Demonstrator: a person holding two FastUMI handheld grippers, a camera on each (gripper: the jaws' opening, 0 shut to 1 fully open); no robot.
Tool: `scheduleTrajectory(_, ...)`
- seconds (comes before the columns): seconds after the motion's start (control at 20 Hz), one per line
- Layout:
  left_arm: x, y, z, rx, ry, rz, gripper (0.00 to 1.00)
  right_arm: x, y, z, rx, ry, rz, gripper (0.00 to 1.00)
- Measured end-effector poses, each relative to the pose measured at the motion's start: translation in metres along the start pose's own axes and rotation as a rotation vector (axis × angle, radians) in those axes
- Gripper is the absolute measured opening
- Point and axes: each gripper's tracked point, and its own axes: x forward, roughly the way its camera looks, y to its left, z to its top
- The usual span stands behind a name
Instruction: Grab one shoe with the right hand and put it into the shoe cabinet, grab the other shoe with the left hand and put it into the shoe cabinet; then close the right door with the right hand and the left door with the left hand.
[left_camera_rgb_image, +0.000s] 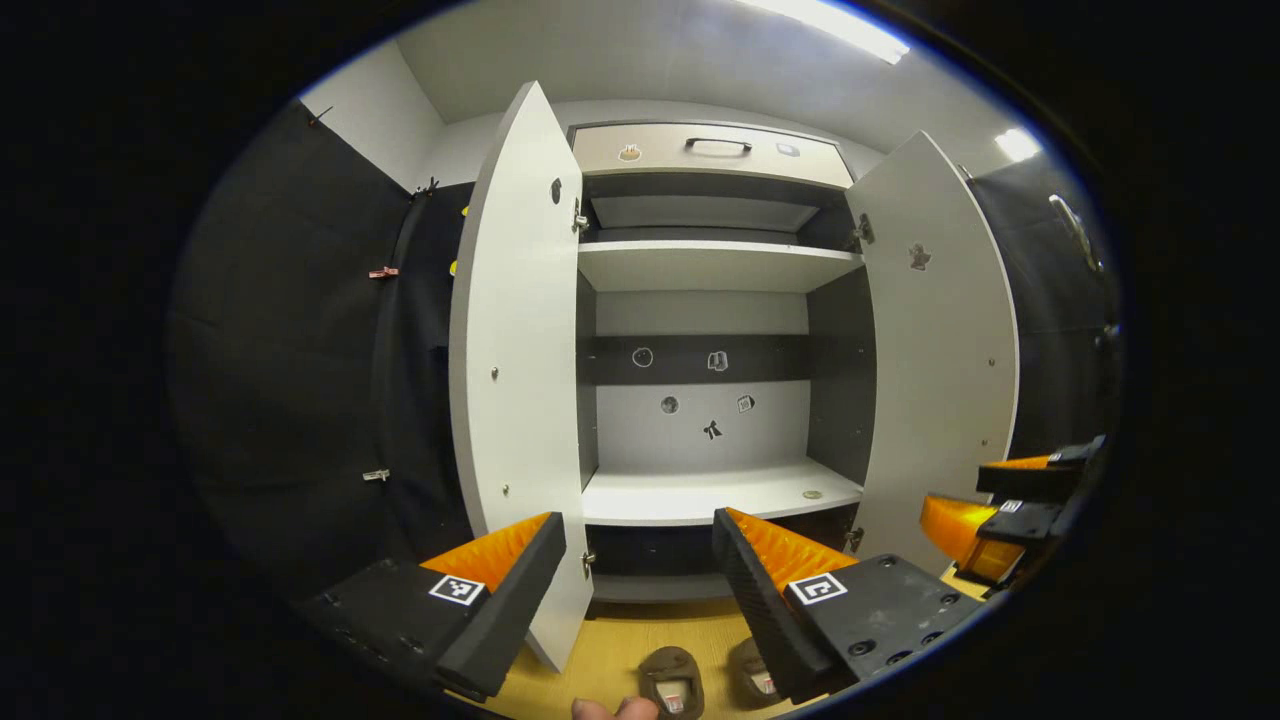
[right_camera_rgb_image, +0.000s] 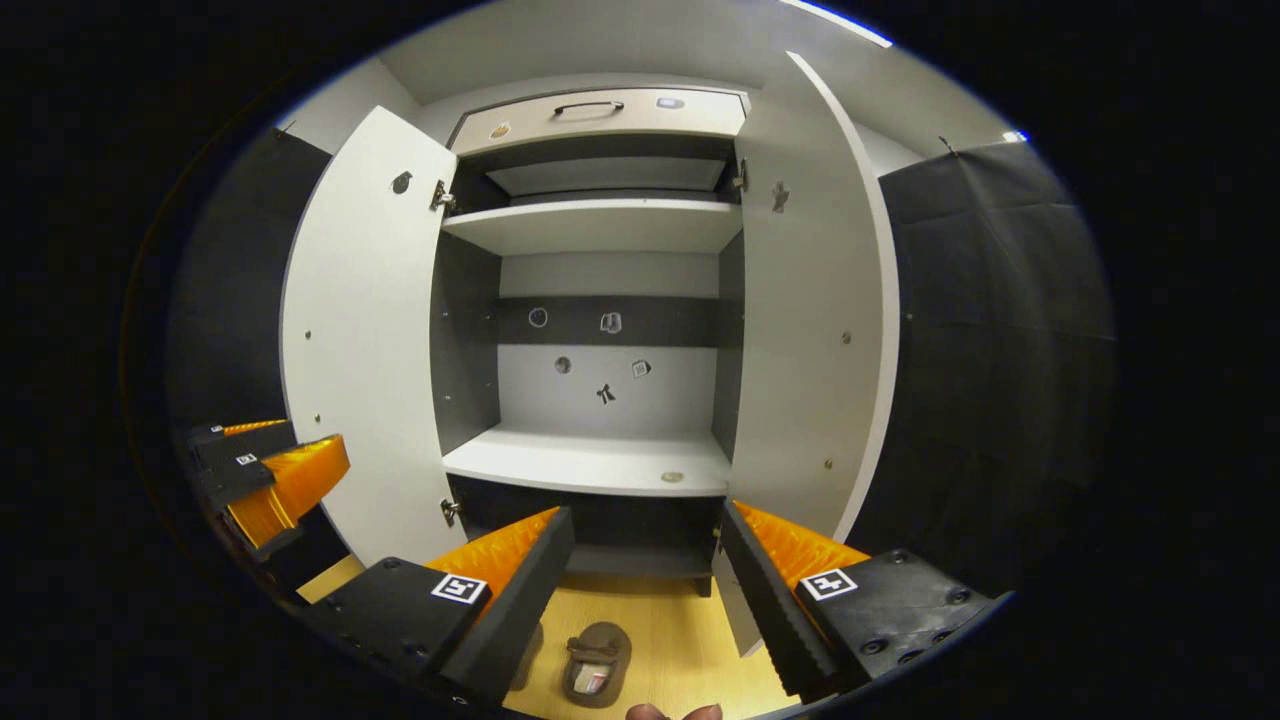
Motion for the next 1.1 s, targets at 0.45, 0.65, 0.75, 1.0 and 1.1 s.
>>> scheduleTrajectory(0.45,-0.008,0.036,-0.014,0.009,0.012,0.063,0.95,0.007,0.059,-0.166,0.075,0.36,0.149,0.99)
scheduleTrajectory(0.65,-0.009,0.046,-0.026,0.028,0.036,0.072,0.95,0.018,0.074,-0.227,0.137,0.487,0.161,0.99)
scheduleTrajectory(0.75,-0.009,0.051,-0.034,0.027,0.052,0.078,0.95,0.027,0.076,-0.259,0.126,0.54,0.153,0.99)
scheduleTrajectory(1.0,-0.006,0.058,-0.055,0.046,0.093,0.077,0.95,0.044,0.081,-0.332,0.117,0.66,0.139,0.97)
scheduleTrajectory(1.1,-0.005,0.06,-0.062,0.047,0.109,0.079,0.95,0.053,0.084,-0.357,0.134,0.698,0.131,0.97)
